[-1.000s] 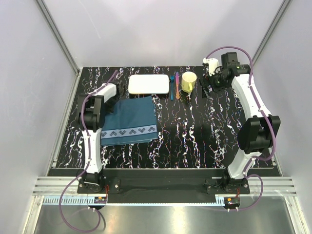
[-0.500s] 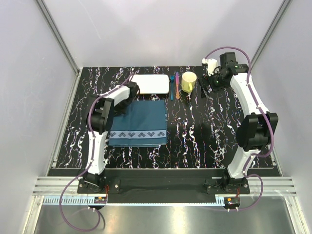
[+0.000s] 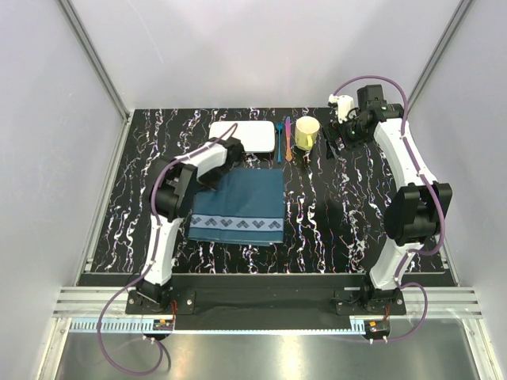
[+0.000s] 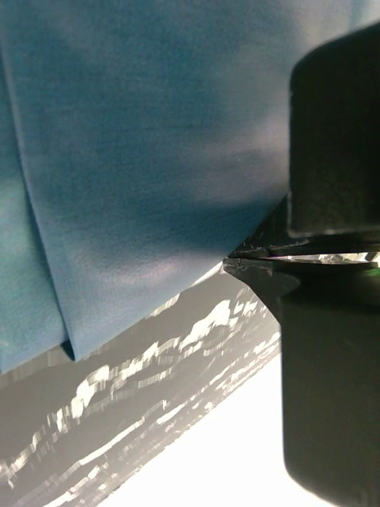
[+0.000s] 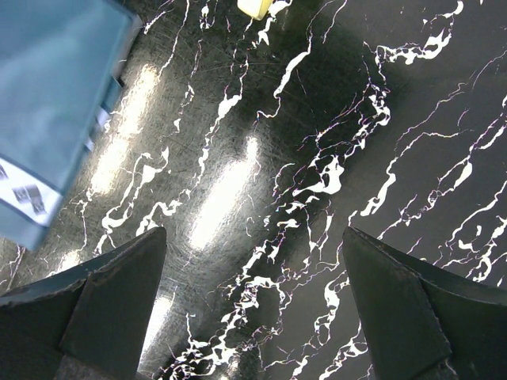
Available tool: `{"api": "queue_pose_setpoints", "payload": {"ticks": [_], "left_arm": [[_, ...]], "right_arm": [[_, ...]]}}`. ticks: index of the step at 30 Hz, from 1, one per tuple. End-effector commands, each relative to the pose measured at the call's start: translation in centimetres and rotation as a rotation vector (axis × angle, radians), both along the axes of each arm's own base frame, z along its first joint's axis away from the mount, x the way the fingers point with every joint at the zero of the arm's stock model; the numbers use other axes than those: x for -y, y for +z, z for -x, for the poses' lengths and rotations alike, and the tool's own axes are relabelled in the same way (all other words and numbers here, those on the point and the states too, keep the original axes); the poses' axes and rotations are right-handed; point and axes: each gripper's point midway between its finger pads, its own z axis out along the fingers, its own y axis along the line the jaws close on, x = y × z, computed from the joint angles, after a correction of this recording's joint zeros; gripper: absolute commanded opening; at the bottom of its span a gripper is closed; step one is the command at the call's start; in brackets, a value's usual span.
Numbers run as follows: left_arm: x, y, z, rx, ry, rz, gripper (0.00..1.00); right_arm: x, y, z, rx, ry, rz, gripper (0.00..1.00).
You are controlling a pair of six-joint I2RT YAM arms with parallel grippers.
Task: Set the dinner table for one person
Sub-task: Move the napkin to the center of the board.
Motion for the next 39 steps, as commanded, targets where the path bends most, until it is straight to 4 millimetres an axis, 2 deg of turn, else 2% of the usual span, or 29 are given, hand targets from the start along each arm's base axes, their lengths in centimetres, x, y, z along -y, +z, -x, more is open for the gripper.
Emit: {"api": "queue_pose_setpoints", "payload": {"ticks": [1, 7, 20, 25, 29, 33, 34, 35, 36, 39], "left_arm": [[4.3, 0.7, 0.0, 0.022, -0.025, 0.144, 0.00], [6.4, -0.5, 1.5, -0.036, -0.027, 0.206, 0.00], [13.8, -0.7, 3.7, -0.128, -0.115, 0.387, 0.00], [15.9, -1.5, 4.9, -0.193, -0.145, 0.443, 0.00], [15.0, -1.7, 4.7, -0.184, -0.174, 0.381, 0.00], [13.0, 0.2, 3.5, -0.125, -0.191, 0.336, 0.00], [10.8, 1.0, 3.3, -0.120, -0.172, 0.327, 0.00], [10.8, 1.0, 3.3, -0.120, -0.172, 0.327, 0.00], [10.5, 1.8, 3.3, -0.114, -0.171, 0.350, 0.00], [8.6, 2.6, 4.0, -0.145, -0.137, 0.394, 0.01]], "right_arm": [[-0.9, 1.7, -0.3, 0.037, 0.006, -0.031, 1.00], [-0.8, 1.5, 0.7, 0.024, 0.007, -0.031, 1.00], [-1.2, 0.5, 2.7, -0.022, 0.011, -0.052, 1.00], [-1.3, 0.0, 3.6, -0.049, 0.019, -0.054, 1.00], [-1.2, -1.4, 4.8, -0.100, 0.026, -0.050, 1.00], [-1.1, -2.6, 6.2, -0.134, 0.048, -0.048, 1.00], [-1.1, -4.0, 7.4, -0.177, 0.053, -0.045, 1.00], [-1.1, -4.0, 7.4, -0.178, 0.055, -0.047, 1.00], [-1.2, -4.3, 7.7, -0.190, 0.054, -0.056, 1.00], [-1.9, -5.0, 8.7, -0.242, 0.036, -0.100, 1.00]]}}
